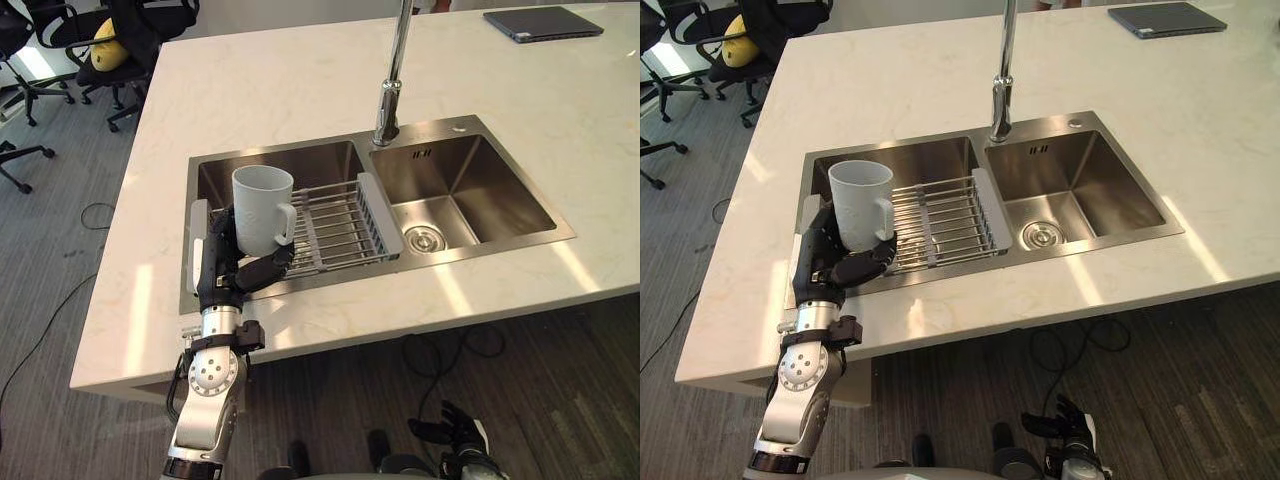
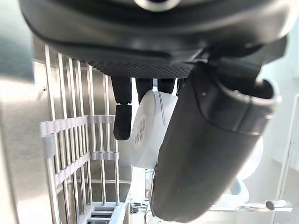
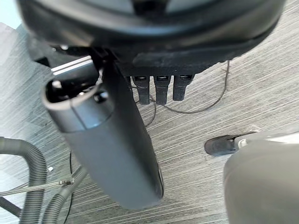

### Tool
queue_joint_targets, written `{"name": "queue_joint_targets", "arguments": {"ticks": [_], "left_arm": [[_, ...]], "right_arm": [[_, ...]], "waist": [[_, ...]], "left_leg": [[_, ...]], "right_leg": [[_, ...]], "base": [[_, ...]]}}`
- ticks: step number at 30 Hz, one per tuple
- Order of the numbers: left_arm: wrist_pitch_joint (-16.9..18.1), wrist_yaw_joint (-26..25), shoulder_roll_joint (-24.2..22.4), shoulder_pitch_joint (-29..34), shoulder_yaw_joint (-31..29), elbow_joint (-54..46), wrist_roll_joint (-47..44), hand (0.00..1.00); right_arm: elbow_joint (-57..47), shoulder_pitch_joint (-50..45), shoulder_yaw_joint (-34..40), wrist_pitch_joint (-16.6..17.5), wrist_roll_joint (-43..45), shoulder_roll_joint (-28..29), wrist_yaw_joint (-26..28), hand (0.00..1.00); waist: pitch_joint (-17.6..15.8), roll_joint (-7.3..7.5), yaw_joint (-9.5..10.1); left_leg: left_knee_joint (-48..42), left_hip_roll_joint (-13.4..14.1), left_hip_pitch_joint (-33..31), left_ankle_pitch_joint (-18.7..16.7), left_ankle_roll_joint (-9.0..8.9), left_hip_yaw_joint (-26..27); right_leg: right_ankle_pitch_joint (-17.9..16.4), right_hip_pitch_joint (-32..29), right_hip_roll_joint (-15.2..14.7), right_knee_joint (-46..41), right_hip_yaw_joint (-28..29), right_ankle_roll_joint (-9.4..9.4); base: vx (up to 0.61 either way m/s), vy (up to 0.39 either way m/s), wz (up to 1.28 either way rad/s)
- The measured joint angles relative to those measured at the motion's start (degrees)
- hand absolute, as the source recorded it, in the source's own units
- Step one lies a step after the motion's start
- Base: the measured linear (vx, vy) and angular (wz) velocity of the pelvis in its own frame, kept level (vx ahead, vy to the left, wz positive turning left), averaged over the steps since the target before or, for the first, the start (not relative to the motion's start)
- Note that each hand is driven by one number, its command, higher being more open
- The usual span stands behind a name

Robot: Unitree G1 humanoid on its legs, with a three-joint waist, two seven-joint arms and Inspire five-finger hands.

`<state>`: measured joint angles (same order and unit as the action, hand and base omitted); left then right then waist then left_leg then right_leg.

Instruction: Walk over to the sink, pick up the cup, carry it to the dishwasher, place the cup inside the dishwasher, then close the dishwasher door

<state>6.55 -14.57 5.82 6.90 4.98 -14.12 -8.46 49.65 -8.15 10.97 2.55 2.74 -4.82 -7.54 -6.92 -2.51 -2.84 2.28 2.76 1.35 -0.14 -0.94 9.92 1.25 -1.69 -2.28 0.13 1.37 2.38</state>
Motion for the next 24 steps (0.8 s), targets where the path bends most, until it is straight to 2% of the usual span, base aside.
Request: {"name": "queue_joint_targets", "arguments": {"ticks": [6,12,14,16,17,18,20,22,23,24], "left_arm": [[0.22,0.88,-0.42,3.99,0.76,-3.19,-1.18,0.30],[0.30,1.08,-0.40,4.03,5.89,-6.65,-1.15,0.30],[0.30,1.07,-0.64,3.35,7.48,-6.65,-1.04,0.30],[0.31,1.12,-0.80,3.00,7.98,-6.71,-0.99,0.30],[0.34,1.04,-1.03,3.01,7.87,-6.58,-0.99,0.30],[0.41,0.89,-1.31,3.42,7.74,-6.57,-0.99,0.30],[0.96,0.74,-1.61,3.35,7.31,-6.74,-0.99,0.30],[1.37,0.64,-2.46,3.35,6.99,-7.46,-1.00,0.30],[1.39,0.66,-2.95,3.39,7.08,-8.30,-1.00,0.30],[1.73,0.69,-3.11,3.18,7.43,-8.69,-1.01,0.30]], "right_arm": [[-0.08,-1.14,-0.09,0.00,0.00,0.18,-0.14,0.90],[-2.58,-1.36,-0.11,0.00,0.00,0.86,-1.15,0.90],[-4.36,-1.30,-0.12,0.03,0.01,1.40,-1.67,0.90],[-5.23,-1.37,-0.08,0.03,0.01,1.59,-1.94,0.90],[-5.28,-1.31,-0.12,0.00,0.07,1.73,-2.07,0.90],[-5.18,-1.59,-0.13,0.00,0.13,1.85,-2.08,0.90],[-5.04,-1.10,-0.20,0.02,0.25,1.84,-2.07,0.90],[-5.17,0.40,-0.41,0.04,0.48,1.51,-2.31,0.90],[-5.72,1.33,-0.75,0.12,0.51,1.29,-2.45,0.90],[-5.64,2.65,-1.48,0.76,0.55,0.68,-2.80,0.90]], "waist": [[0.48,0.61,0.85],[-0.28,2.41,1.30],[-0.91,3.37,1.27],[-0.98,3.72,1.45],[-1.18,3.80,1.64],[-0.98,3.85,2.09],[-0.35,4.29,3.60],[0.06,4.51,4.93],[0.35,4.53,5.95],[0.16,4.07,6.41]], "left_leg": [[-5.20,0.39,-0.72,-3.43,-0.01,1.17],[-13.61,0.86,-4.30,-7.51,0.61,2.37],[-16.23,0.66,-5.71,-8.62,1.39,2.09],[-16.81,0.39,-6.62,-8.76,2.27,1.77],[-17.12,0.37,-6.81,-8.67,2.98,1.38],[-17.45,0.34,-6.75,-8.60,2.98,0.87],[-18.44,0.26,-8.50,-7.71,2.18,0.30],[-19.13,0.21,-11.52,-6.41,1.44,-0.06],[-17.36,0.21,-13.12,-4.63,0.99,0.00],[-16.35,0.76,-14.86,-2.90,0.73,-0.36]], "right_leg": [[-2.07,-0.67,0.18,-3.75,1.33,0.08],[-5.46,-6.17,-0.36,-14.54,3.14,1.24],[-6.18,-7.35,-0.91,-17.43,2.70,2.03],[-7.12,-7.34,-1.53,-17.76,2.08,2.53],[-10.50,-8.47,-2.10,-24.93,0.95,2.19],[-13.16,-8.02,-2.58,-31.81,-0.71,2.77],[-15.37,-6.04,-3.30,-35.59,-2.18,3.28],[-16.30,-5.63,-3.09,-29.67,-3.11,3.28],[-16.30,-4.97,-2.48,-23.94,-3.20,3.25],[-15.04,-4.42,-1.34,-18.66,-3.11,0.65]], "base": [[-0.02,0.003,-0.11],[-0.02,0.022,-0.12],[-0.12,0.034,0.08],[-0.11,0.011,0.22],[-0.08,-0.024,0.27],[-0.07,-0.036,0.24],[-0.05,-0.086,0.16],[-0.07,-0.131,0.08],[-0.10,-0.105,0.00],[-0.11,-0.115,0.03]]}}
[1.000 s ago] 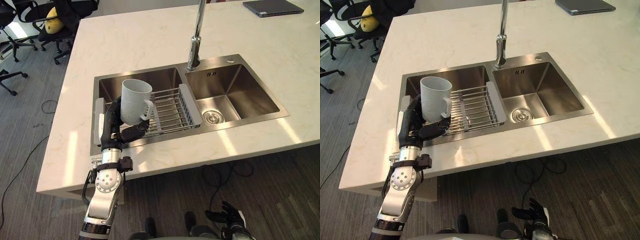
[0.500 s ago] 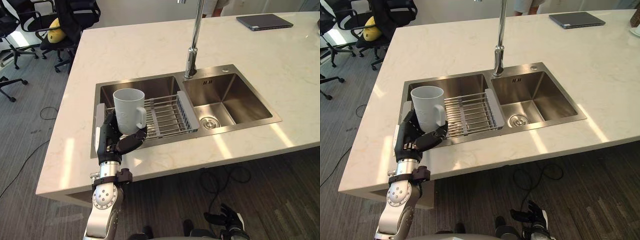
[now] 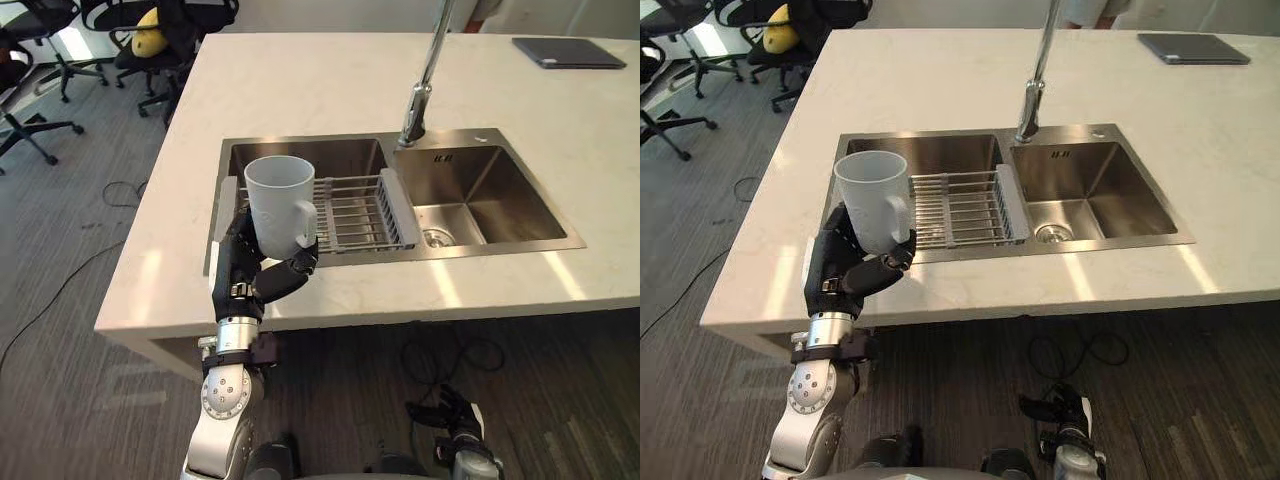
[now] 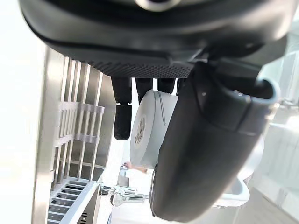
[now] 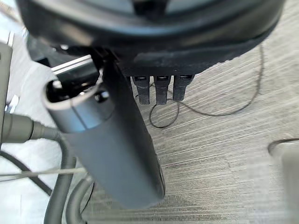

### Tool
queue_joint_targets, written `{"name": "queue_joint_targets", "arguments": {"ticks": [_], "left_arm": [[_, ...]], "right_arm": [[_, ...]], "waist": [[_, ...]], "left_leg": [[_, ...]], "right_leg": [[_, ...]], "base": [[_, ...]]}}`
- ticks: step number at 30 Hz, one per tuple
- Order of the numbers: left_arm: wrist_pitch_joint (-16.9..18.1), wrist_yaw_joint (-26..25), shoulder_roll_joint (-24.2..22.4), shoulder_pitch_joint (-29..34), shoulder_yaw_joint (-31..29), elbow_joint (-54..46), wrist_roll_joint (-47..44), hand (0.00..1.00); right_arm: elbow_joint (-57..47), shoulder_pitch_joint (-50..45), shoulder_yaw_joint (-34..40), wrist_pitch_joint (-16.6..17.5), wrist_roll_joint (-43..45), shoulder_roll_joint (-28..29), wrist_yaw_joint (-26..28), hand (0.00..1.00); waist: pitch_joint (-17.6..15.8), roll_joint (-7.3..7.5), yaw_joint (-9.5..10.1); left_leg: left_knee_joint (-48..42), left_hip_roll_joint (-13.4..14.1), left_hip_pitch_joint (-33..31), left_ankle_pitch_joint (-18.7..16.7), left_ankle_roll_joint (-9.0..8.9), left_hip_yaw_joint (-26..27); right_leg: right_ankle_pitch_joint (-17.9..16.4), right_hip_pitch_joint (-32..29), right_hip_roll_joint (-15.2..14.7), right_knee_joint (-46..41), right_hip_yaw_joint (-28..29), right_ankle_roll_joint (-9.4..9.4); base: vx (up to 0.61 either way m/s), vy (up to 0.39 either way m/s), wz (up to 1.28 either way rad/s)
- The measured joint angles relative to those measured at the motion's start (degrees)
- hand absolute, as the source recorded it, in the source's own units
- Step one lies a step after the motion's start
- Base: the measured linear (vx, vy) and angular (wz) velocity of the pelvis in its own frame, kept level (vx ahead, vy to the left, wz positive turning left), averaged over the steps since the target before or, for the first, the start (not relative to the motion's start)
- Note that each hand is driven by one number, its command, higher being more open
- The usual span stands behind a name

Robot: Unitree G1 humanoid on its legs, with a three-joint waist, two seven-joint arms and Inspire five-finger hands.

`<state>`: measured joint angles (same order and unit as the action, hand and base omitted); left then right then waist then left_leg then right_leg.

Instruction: Walk over to the sink, pick up the cup, carry it to the dishwasher, place the cup inside the dishwasher, then close the dishwasher door

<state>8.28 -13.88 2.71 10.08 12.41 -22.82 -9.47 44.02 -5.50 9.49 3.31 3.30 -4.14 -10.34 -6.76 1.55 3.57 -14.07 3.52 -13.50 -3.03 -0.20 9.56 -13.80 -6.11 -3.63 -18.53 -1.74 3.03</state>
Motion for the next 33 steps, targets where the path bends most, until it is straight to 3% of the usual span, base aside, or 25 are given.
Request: {"name": "queue_joint_targets", "arguments": {"ticks": [2,7,9,10,13,14,15,16,17,18,21,25,28,30,31,33], "left_arm": [[-0.09,0.00,-0.25,0.39,0.79,0.10,-0.01,0.30],[0.00,-0.06,0.11,0.15,1.98,-0.24,-0.04,0.30],[0.03,-0.04,0.00,-0.27,2.55,-0.61,-0.07,0.30],[0.04,0.09,-0.48,-0.47,3.77,-1.19,-0.12,0.30],[0.18,0.14,-1.34,-1.04,5.31,-1.31,-0.89,0.30],[0.22,0.13,-1.80,-1.30,5.67,-1.31,-1.39,0.30],[0.74,0.06,-1.98,-1.43,6.13,-1.11,-1.89,0.30],[1.09,0.07,-1.63,-1.76,6.09,-0.89,-1.90,0.30],[1.46,-0.08,-0.28,-2.42,5.81,0.03,-1.91,0.30],[1.60,-0.13,0.39,-2.88,5.55,1.18,-1.96,0.30],[1.05,-0.77,0.98,-2.87,4.81,3.33,-2.99,0.30],[0.86,-0.84,1.60,-2.87,4.87,3.32,-3.00,0.30],[0.71,-0.59,1.61,-2.76,4.98,3.32,-2.98,0.30],[0.71,-0.39,1.75,-2.47,4.90,3.31,-2.98,0.30],[0.71,-0.47,1.79,-2.42,4.88,3.30,-2.97,0.30],[0.71,-1.00,1.80,-2.29,4.55,3.31,-2.96,0.30]], "right_arm": [[0.23,0.66,-0.37,0.00,0.09,-0.36,-0.20,0.90],[0.54,0.47,-0.88,0.12,2.18,-0.34,-1.90,0.90],[0.03,0.03,-0.86,0.19,2.20,-0.17,-2.26,0.90],[-0.29,-0.69,-0.92,0.18,2.21,-0.26,-2.49,0.90],[-3.61,-3.10,-0.92,0.20,2.22,-0.28,-2.71,0.90],[-4.41,-3.57,-0.84,0.23,2.24,-0.51,-2.84,0.90],[-4.40,-3.74,-0.84,0.51,2.25,-0.81,-2.86,0.90],[-3.57,-3.28,-0.78,0.52,2.24,-0.37,-2.84,0.90],[-3.11,-2.71,-1.10,0.46,2.29,0.97,-2.76,0.90],[-3.04,-2.78,-1.12,0.46,2.28,1.71,-2.38,0.90],[-1.78,-1.74,-1.14,0.46,2.27,2.45,-2.07,0.90],[-0.82,0.53,-1.08,0.45,2.17,2.45,-2.03,0.90],[-0.47,1.48,-1.09,0.41,2.05,2.27,-1.96,0.90],[-0.50,1.26,-1.08,0.39,2.00,1.93,-1.87,0.90],[-0.66,0.81,-1.08,0.43,1.81,1.78,-1.85,0.90],[-0.68,-0.12,-1.95,0.29,1.55,1.98,-1.44,0.90]], "waist": [[-0.49,-0.92,0.04],[-0.88,-1.24,-0.71],[-1.28,-0.69,-1.80],[-1.45,-0.51,-2.12],[-1.35,-0.64,-3.33],[-1.12,-1.03,-3.44],[0.06,-2.78,-3.07],[0.07,-2.58,-2.98],[0.09,-0.87,-2.90],[0.34,-0.36,-2.88],[0.47,-0.14,-2.89],[0.41,0.04,-2.91],[0.36,0.03,-3.07],[0.33,0.06,-3.28],[0.27,0.07,-3.59],[-0.06,0.18,-3.92]], "left_leg": [[1.85,1.13,0.10,2.19,-0.42,-1.58],[1.94,1.98,0.53,5.05,-2.79,-4.81],[-2.35,2.76,-1.59,2.51,-1.61,-3.79],[-10.10,3.63,-2.83,-1.69,-0.02,-1.79],[-14.75,5.41,-1.48,-5.61,0.27,1.35],[-13.66,6.25,1.01,-6.14,-0.37,1.95],[-5.28,6.46,5.29,-8.49,-3.41,0.59],[-4.26,5.82,5.53,-7.99,-2.88,0.70],[-1.38,3.30,6.31,-6.74,-1.91,0.79],[-0.75,1.96,6.09,-5.93,-1.31,0.32],[-0.93,-1.19,5.94,-6.02,0.01,-0.34],[-1.07,-2.95,6.52,-6.73,0.86,0.66],[-0.56,-3.01,8.57,-7.26,0.97,0.52],[-0.11,-3.37,10.09,-7.74,1.64,-0.77],[-0.06,-3.64,10.74,-8.36,2.65,-2.60],[-0.38,-3.83,11.01,-8.43,2.73,-5.41]], "right_leg": [[2.89,1.90,1.40,4.53,-1.35,-0.92],[4.41,5.02,2.94,5.94,-5.45,-2.65],[5.20,4.98,2.34,6.64,-8.75,-3.95],[5.26,5.07,1.20,6.42,-11.07,-4.05],[5.25,4.87,-1.53,5.74,-15.00,-4.06],[5.26,4.74,-2.54,5.52,-16.11,-3.75],[4.56,3.96,-2.57,5.19,-16.77,-1.89],[4.52,3.84,-2.98,4.85,-16.69,-1.55],[4.88,3.60,-4.63,5.19,-15.95,-0.75],[5.52,3.60,-5.50,5.93,-15.87,0.24],[6.92,4.84,-7.64,7.93,-15.23,1.85],[7.00,4.87,-9.60,6.71,-14.42,2.01],[6.58,2.84,-10.51,-1.50,-13.05,1.45],[6.53,0.91,-11.02,-8.82,-10.28,1.32],[6.66,-1.30,-10.93,-14.88,-7.34,0.32],[0.37,-3.80,-7.70,-18.42,-0.17,-0.04]], "base": [[-0.11,-0.108,0.20],[-0.12,-0.085,0.39],[-0.21,-0.031,0.79],[-0.19,0.043,0.79],[-0.13,0.116,0.81],[-0.09,0.257,0.95],[-0.05,0.260,0.48],[-0.04,0.269,0.31],[-0.01,0.211,0.30],[0.04,0.282,0.39],[0.09,0.215,0.27],[0.10,0.131,0.04],[0.08,0.078,0.09],[0.08,0.065,0.34],[0.09,0.013,0.51],[0.07,-0.057,0.78]]}}
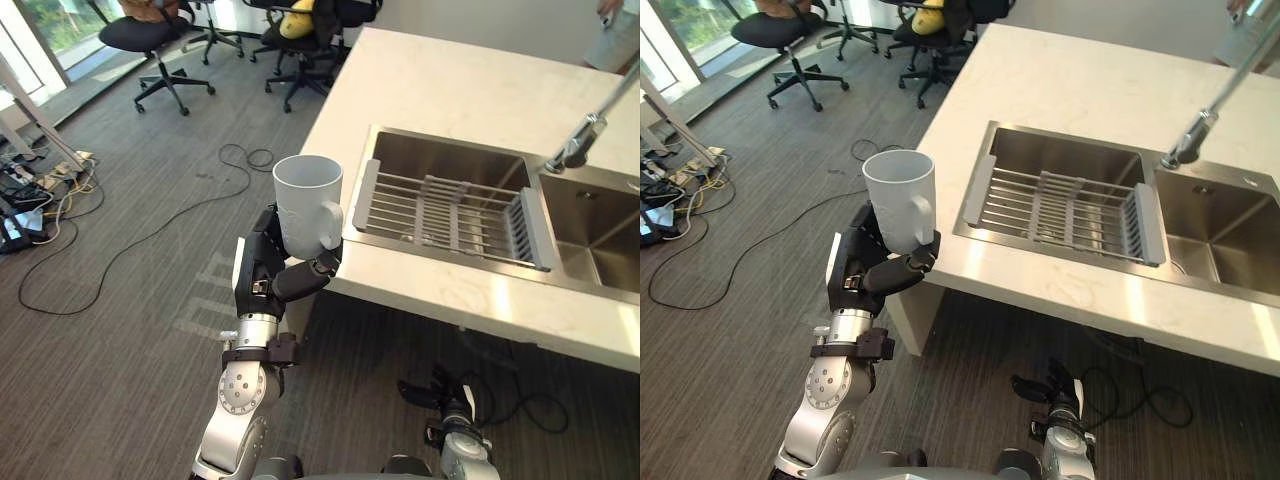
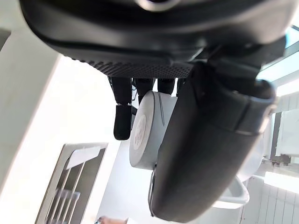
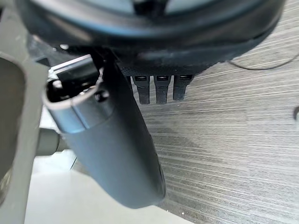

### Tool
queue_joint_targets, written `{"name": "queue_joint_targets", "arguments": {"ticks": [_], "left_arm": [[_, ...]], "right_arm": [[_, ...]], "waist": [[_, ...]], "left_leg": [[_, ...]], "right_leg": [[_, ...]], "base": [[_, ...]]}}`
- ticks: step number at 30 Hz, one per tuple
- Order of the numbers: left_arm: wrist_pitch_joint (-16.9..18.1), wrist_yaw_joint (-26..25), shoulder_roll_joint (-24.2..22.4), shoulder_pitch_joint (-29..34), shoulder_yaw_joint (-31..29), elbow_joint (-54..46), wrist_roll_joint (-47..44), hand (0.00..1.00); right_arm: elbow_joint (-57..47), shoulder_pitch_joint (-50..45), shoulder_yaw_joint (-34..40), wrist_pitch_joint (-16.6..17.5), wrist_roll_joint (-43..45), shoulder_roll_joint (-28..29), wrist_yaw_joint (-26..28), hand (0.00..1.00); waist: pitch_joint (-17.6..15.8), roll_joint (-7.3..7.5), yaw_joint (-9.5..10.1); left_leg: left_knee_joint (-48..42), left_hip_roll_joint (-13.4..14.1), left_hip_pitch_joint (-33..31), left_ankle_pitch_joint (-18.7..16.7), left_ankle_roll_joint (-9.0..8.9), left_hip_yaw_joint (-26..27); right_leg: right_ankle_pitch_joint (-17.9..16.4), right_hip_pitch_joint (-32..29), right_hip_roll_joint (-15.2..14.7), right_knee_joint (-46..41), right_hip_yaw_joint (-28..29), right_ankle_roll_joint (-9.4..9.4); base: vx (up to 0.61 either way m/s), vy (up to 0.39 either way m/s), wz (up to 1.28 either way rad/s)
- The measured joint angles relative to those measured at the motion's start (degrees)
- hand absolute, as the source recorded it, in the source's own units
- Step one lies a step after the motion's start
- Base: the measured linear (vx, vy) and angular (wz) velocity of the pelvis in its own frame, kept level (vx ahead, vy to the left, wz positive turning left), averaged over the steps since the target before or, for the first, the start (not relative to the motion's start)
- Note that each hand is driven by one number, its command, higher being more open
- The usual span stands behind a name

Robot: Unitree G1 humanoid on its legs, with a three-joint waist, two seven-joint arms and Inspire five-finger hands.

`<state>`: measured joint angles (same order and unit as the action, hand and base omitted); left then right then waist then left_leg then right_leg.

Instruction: Walk over to the sink, pick up the cup, carry it to the dishwasher, place the cup inside the dishwasher, then close the dishwasher door

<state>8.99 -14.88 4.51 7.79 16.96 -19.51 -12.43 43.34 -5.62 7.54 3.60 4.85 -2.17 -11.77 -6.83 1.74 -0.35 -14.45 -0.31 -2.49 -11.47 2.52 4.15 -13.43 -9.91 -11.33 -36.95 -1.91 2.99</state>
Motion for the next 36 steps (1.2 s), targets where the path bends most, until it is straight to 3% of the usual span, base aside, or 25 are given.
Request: {"name": "queue_joint_targets", "arguments": {"ticks": [2,4,5,7,12,14,16,17,18,21,26,28,29,30,32,35,36], "left_arm": [[0.01,-0.49,-0.37,0.24,-0.96,-0.01,0.00,0.30],[0.11,-0.70,-0.52,0.69,-1.31,-0.69,0.01,0.30],[-0.07,-0.73,-1.90,1.34,-1.73,-0.55,-0.02,0.30],[-0.08,-0.45,-3.58,3.00,-1.80,-1.01,-0.02,0.30],[-0.06,0.09,-5.52,4.89,-2.09,-4.33,-1.44,0.30],[-0.02,0.33,-5.68,4.85,-2.08,-5.52,-2.23,0.30],[0.13,0.58,-5.67,4.64,-2.03,-5.68,-2.27,0.30],[0.13,0.70,-5.46,4.53,-2.02,-5.57,-2.27,0.30],[0.16,1.15,-5.37,4.20,-1.99,-5.24,-2.29,0.30],[0.54,1.47,-3.75,4.05,-1.91,-4.05,-2.32,0.30],[-0.11,1.76,-1.95,4.40,-1.87,-0.18,-2.41,0.30],[-0.51,2.76,-1.81,4.60,-1.84,-0.19,-2.40,0.30],[-0.61,3.15,-1.42,4.59,-1.75,-0.20,-2.34,0.30],[-0.66,3.31,-1.19,4.59,-1.53,-0.20,-2.30,0.30],[-0.66,3.57,-1.14,4.54,-1.62,-0.52,-2.24,0.30],[-0.59,3.67,-1.18,4.53,-1.50,-0.98,-2.24,0.30],[-0.61,3.68,-1.19,4.58,-1.49,-0.97,-2.25,0.30]], "right_arm": [[-0.95,-1.34,-1.74,-0.17,-0.02,0.01,0.42,0.90],[-2.61,-2.22,-3.14,-0.29,-0.02,0.00,0.43,0.90],[-3.72,-2.19,-3.43,-0.53,-0.03,-0.55,0.59,0.90],[-6.34,-3.31,-3.76,-0.61,-0.03,-0.71,0.61,0.90],[-11.50,-4.83,-5.64,-0.42,-0.03,-1.14,0.58,0.90],[-11.92,-5.35,-5.42,-0.39,-0.05,-1.09,0.44,0.90],[-11.78,-5.83,-5.35,-0.40,-0.05,-0.84,0.35,0.90],[-11.56,-5.97,-5.51,-0.41,-0.06,-0.71,0.36,0.90],[-11.13,-5.77,-5.41,-0.41,-0.07,-0.69,0.32,0.90],[-8.80,-4.15,-5.45,-0.39,-0.72,0.27,0.37,0.90],[-3.21,-1.08,-5.53,-0.73,-2.84,0.03,0.76,0.90],[-3.16,-1.40,-5.48,-1.50,-2.87,-0.17,0.92,0.90],[-3.16,-1.68,-5.50,-1.76,-3.03,-0.06,1.16,0.90],[-3.16,-1.80,-5.57,-1.84,-3.32,-0.01,1.30,0.90],[-4.08,-1.92,-5.71,-1.89,-4.22,0.01,1.52,0.90],[-7.50,-2.43,-5.80,-1.81,-4.46,0.03,1.79,0.90],[-9.66,-3.42,-5.90,-1.81,-4.46,0.04,1.84,0.90]], "waist": [[-0.26,0.33,-0.55],[-0.27,1.58,-0.48],[-0.42,0.30,-0.35],[-0.19,-1.08,-0.04],[-0.01,-1.43,2.19],[-0.03,-0.96,2.18],[-0.12,-0.67,2.36],[0.00,-0.87,2.31],[0.22,-1.24,1.85],[0.76,0.05,1.84],[0.86,0.15,1.27],[0.80,0.04,0.60],[0.68,0.18,0.02],[0.63,0.11,-0.60],[0.56,-0.04,-1.31],[0.61,0.03,-1.40],[0.76,0.29,-1.37]], "left_leg": [[-1.57,-0.51,-0.72,-0.45,-0.86,-4.30],[-4.83,-2.52,-2.78,-1.67,-2.29,-7.02],[-7.86,-1.97,-4.72,-3.15,-3.68,-8.57],[-9.23,-0.15,-6.00,-3.58,-4.57,-8.00],[-9.99,2.07,-7.39,-2.92,-5.10,-7.34],[-9.51,2.28,-8.65,-0.88,-4.68,-1.38],[-9.44,5.24,-9.17,-1.23,-2.22,8.13],[-11.03,9.10,-8.96,-1.48,-1.90,15.88],[-11.49,10.03,-9.02,-0.99,-2.31,19.56],[-7.86,6.12,-8.98,0.62,-0.77,18.76],[-3.84,0.45,-8.47,1.08,0.80,16.79],[-3.67,-0.77,-7.10,0.83,1.94,15.54],[-3.54,-1.37,-5.65,0.42,2.50,13.93],[-3.41,-1.46,-4.87,0.16,2.68,12.97],[-3.06,-1.52,-3.00,-0.38,2.46,10.15],[-3.52,-1.56,-2.69,-0.87,1.57,6.97],[-4.66,-1.80,-2.59,-1.49,0.59,5.10]], "right_leg": [[-3.32,-1.69,5.07,2.05,6.90,0.03],[-1.71,-1.65,5.14,8.53,8.34,0.57],[-2.52,-0.83,5.36,9.32,6.47,1.41],[-2.35,0.50,6.10,10.49,3.42,1.16],[-2.20,4.92,6.85,13.38,-3.64,0.89],[-2.11,6.99,5.01,15.15,-7.85,0.74],[-1.83,8.62,3.92,16.78,-11.30,0.26],[-1.83,9.89,3.48,17.42,-13.47,0.27],[-1.87,10.81,2.82,17.89,-14.91,0.35],[-2.06,10.62,1.10,19.39,-14.62,0.58],[-1.85,10.52,-2.85,18.41,-15.11,1.33],[-1.77,7.46,-4.82,8.57,-13.29,1.22],[-0.75,5.07,-5.09,0.93,-9.75,-0.51],[-1.71,4.09,-4.47,-1.80,-7.16,-0.75],[-4.81,0.44,-0.29,-6.20,1.15,-0.09],[-5.91,-4.83,4.54,-4.11,7.92,0.46],[-5.49,-5.46,5.80,0.54,9.31,0.58]], "base": [[0.04,-0.148,1.04],[0.03,-0.199,0.99],[0.03,-0.223,0.91],[0.02,-0.181,0.74],[0.01,-0.121,0.66],[-0.03,-0.012,1.12],[-0.02,0.044,1.02],[0.05,0.099,0.90],[0.05,0.132,0.85],[0.02,0.154,0.54],[0.04,0.125,0.33],[0.12,0.109,0.39],[0.15,0.080,0.54],[0.14,0.030,0.62],[0.11,-0.036,0.69],[0.14,-0.102,0.67],[0.16,-0.149,0.69]]}}
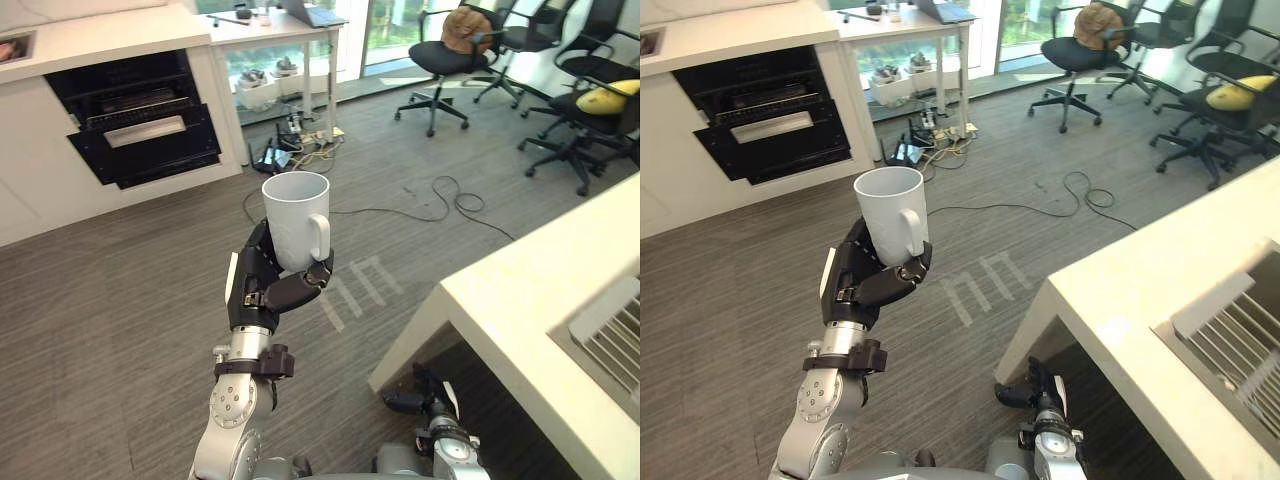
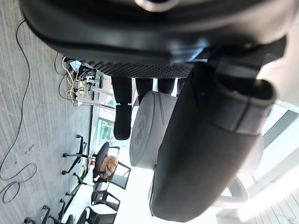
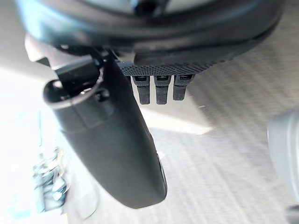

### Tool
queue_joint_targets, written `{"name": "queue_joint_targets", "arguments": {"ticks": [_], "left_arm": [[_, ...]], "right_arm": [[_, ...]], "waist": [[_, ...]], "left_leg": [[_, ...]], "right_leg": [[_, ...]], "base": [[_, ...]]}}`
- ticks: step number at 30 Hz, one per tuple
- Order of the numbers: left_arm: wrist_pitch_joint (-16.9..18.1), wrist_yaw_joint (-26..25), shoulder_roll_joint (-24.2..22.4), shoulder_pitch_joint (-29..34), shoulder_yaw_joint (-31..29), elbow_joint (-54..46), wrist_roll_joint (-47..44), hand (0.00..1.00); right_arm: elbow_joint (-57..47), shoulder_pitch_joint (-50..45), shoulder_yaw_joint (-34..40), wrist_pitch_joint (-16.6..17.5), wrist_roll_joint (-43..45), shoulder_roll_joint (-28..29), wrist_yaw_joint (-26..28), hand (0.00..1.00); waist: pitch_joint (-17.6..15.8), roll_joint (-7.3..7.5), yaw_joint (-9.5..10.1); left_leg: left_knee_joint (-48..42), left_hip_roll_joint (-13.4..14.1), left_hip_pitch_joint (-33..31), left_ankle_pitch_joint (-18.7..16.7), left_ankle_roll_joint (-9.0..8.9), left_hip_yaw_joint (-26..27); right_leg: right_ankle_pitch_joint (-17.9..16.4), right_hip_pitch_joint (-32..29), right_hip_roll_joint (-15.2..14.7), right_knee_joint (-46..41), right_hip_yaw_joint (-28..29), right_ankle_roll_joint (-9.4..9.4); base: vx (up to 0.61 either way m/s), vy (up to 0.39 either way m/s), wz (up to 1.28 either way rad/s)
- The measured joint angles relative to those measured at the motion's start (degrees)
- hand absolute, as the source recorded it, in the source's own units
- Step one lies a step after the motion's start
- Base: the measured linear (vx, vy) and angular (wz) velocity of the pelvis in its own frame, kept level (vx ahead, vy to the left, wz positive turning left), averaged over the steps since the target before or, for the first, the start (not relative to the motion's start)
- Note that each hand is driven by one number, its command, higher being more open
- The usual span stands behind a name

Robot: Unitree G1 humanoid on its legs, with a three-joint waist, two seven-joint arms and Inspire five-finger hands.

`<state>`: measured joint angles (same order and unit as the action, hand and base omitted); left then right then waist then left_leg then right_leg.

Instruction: Walk over to the sink, pick up the cup, carry it to the dishwasher, place the cup inside the dishwasher, then close the dishwasher door

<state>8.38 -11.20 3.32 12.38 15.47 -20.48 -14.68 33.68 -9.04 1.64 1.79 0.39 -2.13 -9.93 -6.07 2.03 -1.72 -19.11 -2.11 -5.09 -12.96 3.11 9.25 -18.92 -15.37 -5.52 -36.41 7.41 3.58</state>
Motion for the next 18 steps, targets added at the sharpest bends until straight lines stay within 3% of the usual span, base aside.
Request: {"name": "queue_joint_targets", "arguments": {"ticks": [1,2,4,7,12,18], "left_arm": [[0.01,0.05,0.00,-0.01,0.00,-0.05,0.00,0.30],[0.01,0.20,-0.33,-0.07,-0.06,0.02,0.01,0.30],[-0.20,0.52,-2.30,0.48,0.32,0.05,-0.04,0.30],[-0.19,1.21,-4.40,0.75,0.72,0.04,-0.44,0.30],[-0.19,2.50,-4.42,2.34,1.01,0.77,-1.14,0.30],[-0.48,2.46,-2.11,3.64,0.88,4.13,-1.13,0.30]], "right_arm": [[-1.00,-0.67,-0.23,0.01,0.00,0.01,0.07,0.90],[-2.19,-2.21,-1.67,-0.11,0.01,-0.06,0.30,0.90],[-3.01,-3.63,-2.18,-0.32,0.00,0.17,0.77,0.90],[-3.54,-5.70,-2.43,-1.05,0.39,0.94,1.24,0.90],[-3.55,-6.22,-2.12,-1.61,0.50,1.16,1.12,0.90],[-3.60,-5.95,-3.03,-0.80,0.43,1.14,1.17,0.90]], "waist": [[0.13,0.22,0.08],[0.70,0.98,0.27],[1.22,-0.80,0.59],[1.44,-1.16,1.59],[1.70,-1.23,1.98],[2.00,-0.96,2.38]], "left_leg": [[-0.66,-0.23,-0.01,-0.46,-0.38,-0.83],[-2.79,-0.55,-0.68,-1.45,-1.72,-1.36],[-4.09,2.00,-1.38,-2.21,-2.71,-1.55],[-1.87,4.13,0.08,-2.01,-3.52,-1.57],[-0.09,4.30,0.83,-1.29,-3.42,-1.75],[5.12,3.04,2.23,2.76,-3.10,-2.48]], "right_leg": [[0.36,0.30,0.03,2.38,0.00,-0.06],[3.88,0.93,-0.66,5.66,-0.95,1.08],[4.09,2.94,0.54,7.76,-4.48,0.35],[4.80,5.60,2.16,10.64,-6.62,-0.84],[6.57,7.82,2.52,14.87,-6.95,-0.97],[10.81,10.37,1.70,21.78,-7.74,-0.61]], "base": [[0.22,-0.223,0.88],[0.20,-0.212,0.81],[0.17,-0.188,0.69],[0.09,-0.125,0.21],[0.02,0.009,0.01],[-0.04,0.043,0.09]]}}
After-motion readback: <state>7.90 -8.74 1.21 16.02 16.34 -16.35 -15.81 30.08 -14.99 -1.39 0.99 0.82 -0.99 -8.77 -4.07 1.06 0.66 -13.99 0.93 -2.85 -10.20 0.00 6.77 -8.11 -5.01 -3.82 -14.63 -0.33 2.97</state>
